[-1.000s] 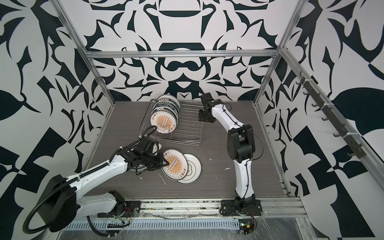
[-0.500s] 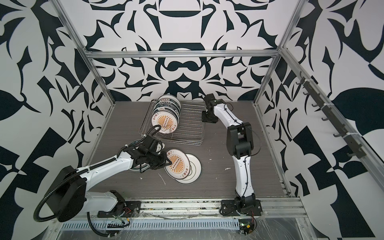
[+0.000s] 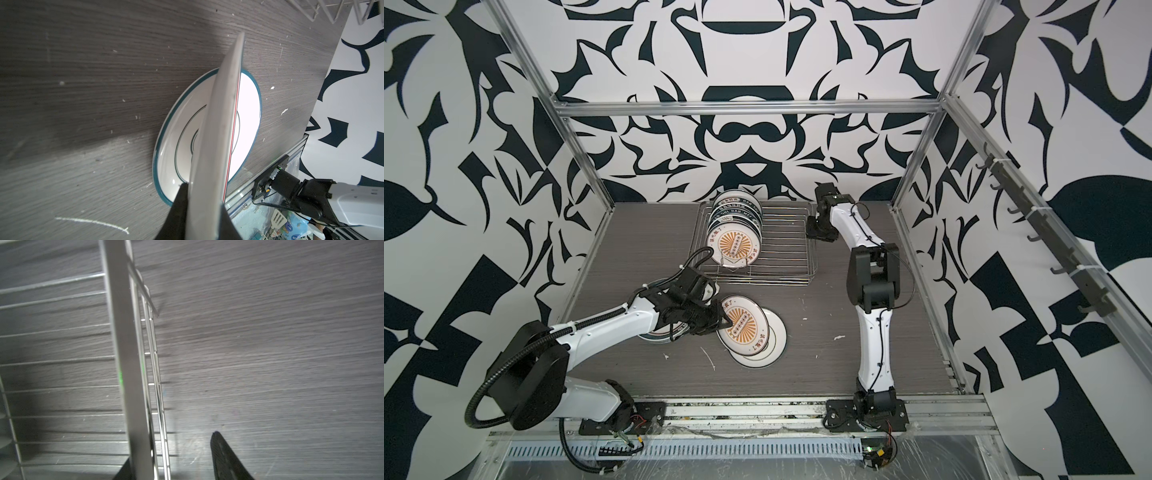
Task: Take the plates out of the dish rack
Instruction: 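Lower the sunburst plate onto the cloud-logo plate with the left while the right returns, then set the plate flat with the left gripper while the right moves to the rack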
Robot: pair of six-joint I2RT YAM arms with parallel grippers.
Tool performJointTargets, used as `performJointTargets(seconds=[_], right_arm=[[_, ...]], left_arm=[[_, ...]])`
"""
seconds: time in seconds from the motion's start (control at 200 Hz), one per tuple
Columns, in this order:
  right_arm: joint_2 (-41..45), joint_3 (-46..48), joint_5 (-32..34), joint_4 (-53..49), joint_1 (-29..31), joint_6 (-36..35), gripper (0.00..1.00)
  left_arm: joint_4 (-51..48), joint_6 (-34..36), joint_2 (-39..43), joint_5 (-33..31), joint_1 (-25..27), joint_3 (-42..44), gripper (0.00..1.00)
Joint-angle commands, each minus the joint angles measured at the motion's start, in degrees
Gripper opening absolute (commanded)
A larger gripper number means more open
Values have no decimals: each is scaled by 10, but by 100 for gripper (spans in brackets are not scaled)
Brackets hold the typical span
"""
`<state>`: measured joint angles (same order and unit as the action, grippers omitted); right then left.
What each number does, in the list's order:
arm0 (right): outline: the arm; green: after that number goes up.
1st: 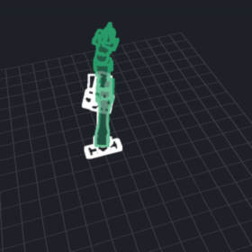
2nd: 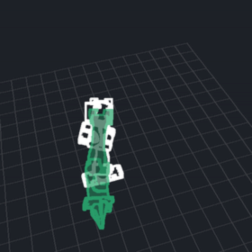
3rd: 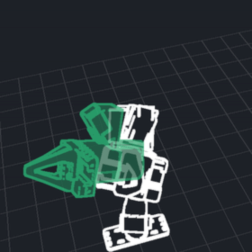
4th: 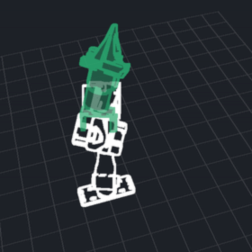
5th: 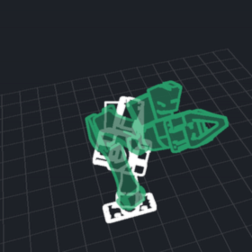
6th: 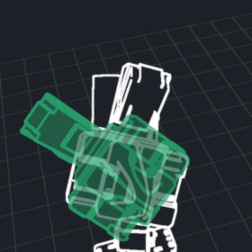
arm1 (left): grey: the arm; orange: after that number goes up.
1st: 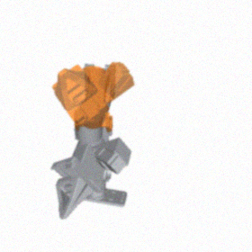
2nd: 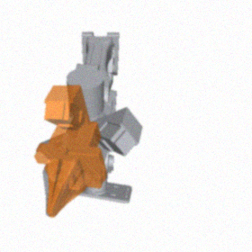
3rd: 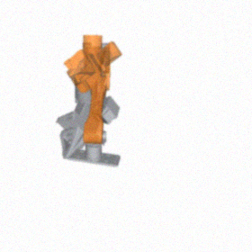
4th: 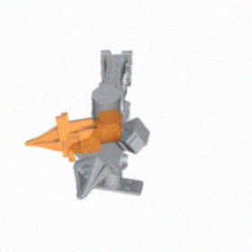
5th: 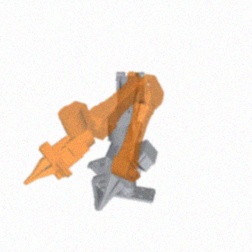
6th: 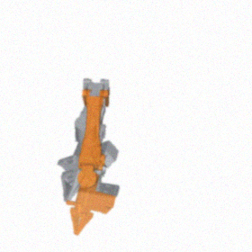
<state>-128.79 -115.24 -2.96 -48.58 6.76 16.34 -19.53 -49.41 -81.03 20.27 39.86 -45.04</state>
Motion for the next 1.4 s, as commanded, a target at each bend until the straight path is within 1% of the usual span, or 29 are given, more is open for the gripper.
performJointTargets(seconds=[0.0, 0.13, 0.195, 0.325, 0.42, 0.59, 0.725, 1.005, 1.155, 1.295, 1.395], right_arm=[[14, -14, 37, -21, -35, -10, 49], [32, 9, 23, -6, -54, -5, 49], [37, 15, 16, -2, -56, -7, 50], [52, 31, -24, 24, -57, -6, 51], [65, 37, -35, 39, -57, 1, 53], [86, 42, -38, 51, -57, 1, 55], [98, 46, -35, 52, -56, -2, 56], [124, 65, -17, 52, -57, -8, 56], [139, 77, -7, 49, -57, -14, 57], [159, 100, -16, 61, -56, -19, 58], [183, 128, -27, 89, -53, -23, 59]], left_arm=[[-7, 7, -4, -5, 6, -15, 20], [-9, 6, -15, -7, 11, -22, 22], [-10, 8, -23, -6, 15, -26, 24], [-10, 7, -36, -7, 22, -33, 26], [-13, 5, -42, -10, 25, -37, 29], [-34, 5, -43, -29, 26, -41, 41], [-67, 12, -46, -60, 30, -51, 46], [-93, 16, -75, -76, 37, -77, 47], [-118, 19, -89, -99, 49, -96, 51], [-122, 19, -101, -100, 50, -101, 52], [-123, 18, -106, -101, 52, -103, 52]])
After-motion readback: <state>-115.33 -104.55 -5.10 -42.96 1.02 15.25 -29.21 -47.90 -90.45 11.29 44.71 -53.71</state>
